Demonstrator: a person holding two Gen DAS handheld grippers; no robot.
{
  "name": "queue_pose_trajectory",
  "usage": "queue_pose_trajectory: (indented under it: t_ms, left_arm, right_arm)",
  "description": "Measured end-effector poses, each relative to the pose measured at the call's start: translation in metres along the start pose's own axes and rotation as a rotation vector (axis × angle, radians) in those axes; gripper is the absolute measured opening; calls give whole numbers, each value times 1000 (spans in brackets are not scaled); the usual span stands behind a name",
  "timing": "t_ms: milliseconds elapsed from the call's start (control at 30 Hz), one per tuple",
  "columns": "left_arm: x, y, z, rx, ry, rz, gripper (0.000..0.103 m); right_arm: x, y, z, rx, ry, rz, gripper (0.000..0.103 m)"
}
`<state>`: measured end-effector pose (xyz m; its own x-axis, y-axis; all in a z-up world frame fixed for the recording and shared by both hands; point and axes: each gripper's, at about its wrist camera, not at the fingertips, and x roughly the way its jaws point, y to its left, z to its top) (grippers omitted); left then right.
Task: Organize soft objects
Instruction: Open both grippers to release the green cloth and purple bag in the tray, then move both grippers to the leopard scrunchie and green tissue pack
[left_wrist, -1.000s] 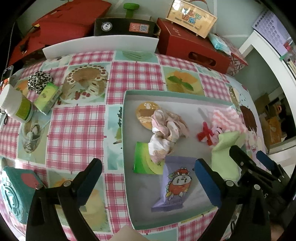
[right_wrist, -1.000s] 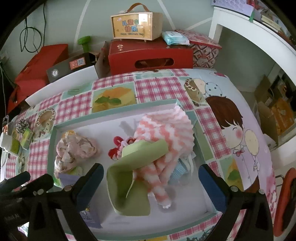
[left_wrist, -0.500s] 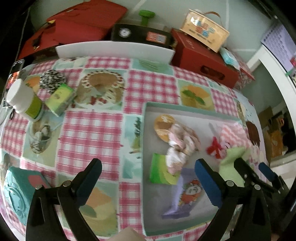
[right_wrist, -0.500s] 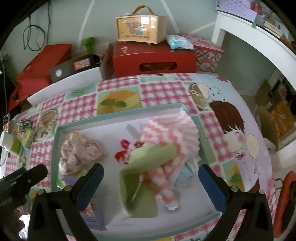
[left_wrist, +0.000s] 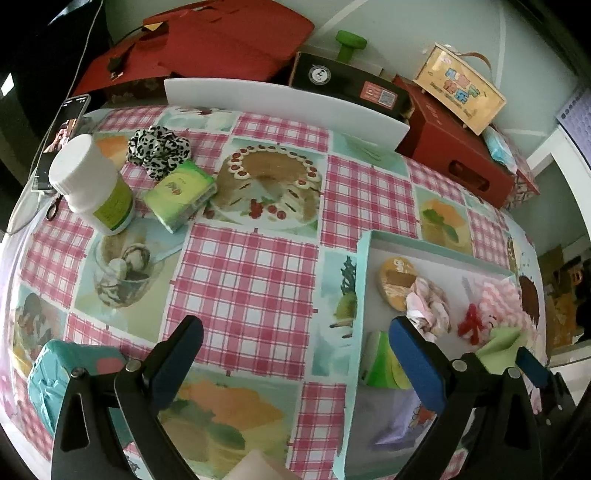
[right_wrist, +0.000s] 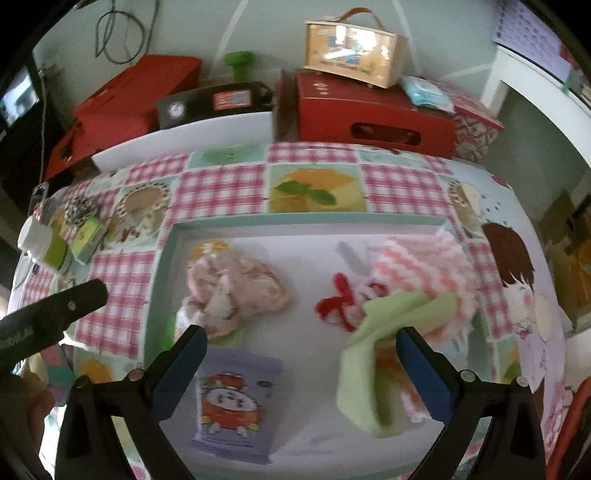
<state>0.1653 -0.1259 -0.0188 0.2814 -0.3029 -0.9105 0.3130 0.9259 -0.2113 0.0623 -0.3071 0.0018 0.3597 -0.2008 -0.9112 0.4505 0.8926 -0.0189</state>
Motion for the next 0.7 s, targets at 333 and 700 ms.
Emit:
queue_pose_trajectory:
  t_ms: [333, 700]
  left_arm:
    - [-11, 15, 15, -2, 17, -27, 100]
    - [-37, 46, 41, 62, 52, -119, 100]
  right_arm:
    - [-2, 18, 5, -28, -15, -3, 103]
    - [-9, 39, 11, -78, -10, -31, 103]
